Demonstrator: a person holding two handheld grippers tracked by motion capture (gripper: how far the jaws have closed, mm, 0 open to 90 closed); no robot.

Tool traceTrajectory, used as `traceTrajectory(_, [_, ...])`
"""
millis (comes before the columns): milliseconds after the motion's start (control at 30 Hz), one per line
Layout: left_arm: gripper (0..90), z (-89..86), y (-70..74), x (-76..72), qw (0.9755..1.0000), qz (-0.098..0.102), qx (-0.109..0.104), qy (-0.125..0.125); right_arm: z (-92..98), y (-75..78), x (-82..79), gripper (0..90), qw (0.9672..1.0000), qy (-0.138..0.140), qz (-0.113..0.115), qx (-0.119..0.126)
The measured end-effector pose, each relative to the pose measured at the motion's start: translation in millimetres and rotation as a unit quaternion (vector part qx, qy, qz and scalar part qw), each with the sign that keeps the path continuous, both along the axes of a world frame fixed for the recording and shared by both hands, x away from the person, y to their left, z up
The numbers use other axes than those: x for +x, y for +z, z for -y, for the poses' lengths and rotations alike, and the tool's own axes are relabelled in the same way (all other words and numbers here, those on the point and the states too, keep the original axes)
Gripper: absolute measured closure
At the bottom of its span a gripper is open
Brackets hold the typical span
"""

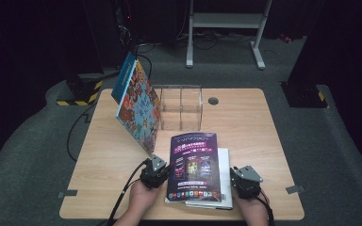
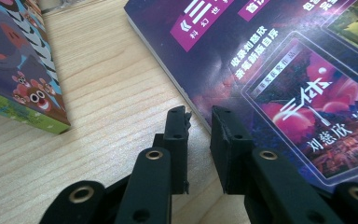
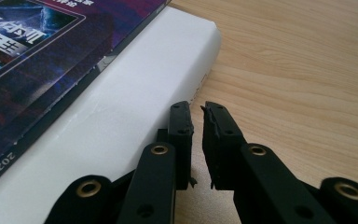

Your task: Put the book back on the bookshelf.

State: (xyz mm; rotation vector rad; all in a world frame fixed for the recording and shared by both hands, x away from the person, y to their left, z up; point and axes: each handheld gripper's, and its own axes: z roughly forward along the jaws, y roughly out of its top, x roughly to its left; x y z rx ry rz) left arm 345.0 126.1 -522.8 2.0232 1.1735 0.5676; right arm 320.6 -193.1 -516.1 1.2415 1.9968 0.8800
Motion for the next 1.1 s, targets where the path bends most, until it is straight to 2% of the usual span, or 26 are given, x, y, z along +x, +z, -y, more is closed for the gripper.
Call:
traceTrajectory(67, [75.7, -1.1, 0.1, 0.5, 1.0000, -0.001, -0.004, -0.001, 0.3, -0.2, -0.1, 80.4, 1.0000, 0.000, 0.000, 0.002])
traceTrajectory(100, [75.0, -1.4, 0.1, 0.5, 1.0000, 0.001, -0.007, 0.001, 0.8, -0.1, 0.1, 76.5, 1.0000, 0.001, 0.001, 0.000])
traceTrajectory(133, [73.6, -2.3, 0.4, 0.3, 1.0000, 0.001, -0.009, 0.002, 2.5, 0.7, 1.0, 69.3, 1.0000, -0.001, 0.000, -0.003])
traceTrajectory(167, [71.8, -3.0, 0.5, 0.0, 1.0000, 0.004, -0.007, 0.004, 7.2, 2.5, 3.1, 61.5, 0.9999, -0.005, -0.007, 0.006])
traceTrajectory(200, [69.2, -3.3, 0.7, -0.6, 0.9999, 0.007, -0.004, 0.008, 10.8, 4.0, 3.8, 56.2, 0.9998, -0.007, -0.007, 0.017])
traceTrajectory(267, [67.7, -6.1, 0.9, -3.3, 0.9997, 0.012, 0.019, 0.013, 13.3, 7.8, 2.1, 52.9, 0.9996, -0.006, -0.005, 0.028])
traceTrajectory(433, [65.9, -15.6, 0.3, -9.6, 0.9987, 0.011, 0.046, 0.020, 2.4, 21.0, -10.2, 48.4, 0.9988, 0.024, 0.023, 0.036])
traceTrajectory(533, [66.2, -14.9, -0.1, -12.2, 0.9992, 0.007, 0.036, 0.019, -9.0, 25.3, -17.2, 46.3, 0.9973, 0.048, 0.032, 0.046])
traceTrajectory(667, [66.1, -7.4, -0.3, -12.8, 0.9992, 0.011, 0.038, 0.009, -21.2, 24.0, -20.6, 45.9, 0.9962, 0.070, 0.031, 0.041])
traceTrajectory(833, [68.8, -3.4, -0.5, -10.0, 0.9996, 0.005, 0.027, 0.000, -29.0, 21.6, -18.5, 43.8, 0.9952, 0.084, 0.021, 0.046])
traceTrajectory(967, [73.8, 5.6, -0.5, -9.7, 0.9994, 0.009, 0.033, -0.004, -31.6, 20.7, -17.8, 43.1, 0.9949, 0.085, 0.017, 0.051])
traceTrajectory(1100, [73.3, 3.6, -0.5, -7.4, 0.9998, 0.002, 0.020, -0.004, -30.7, 21.0, -18.5, 41.5, 0.9947, 0.085, 0.014, 0.056])
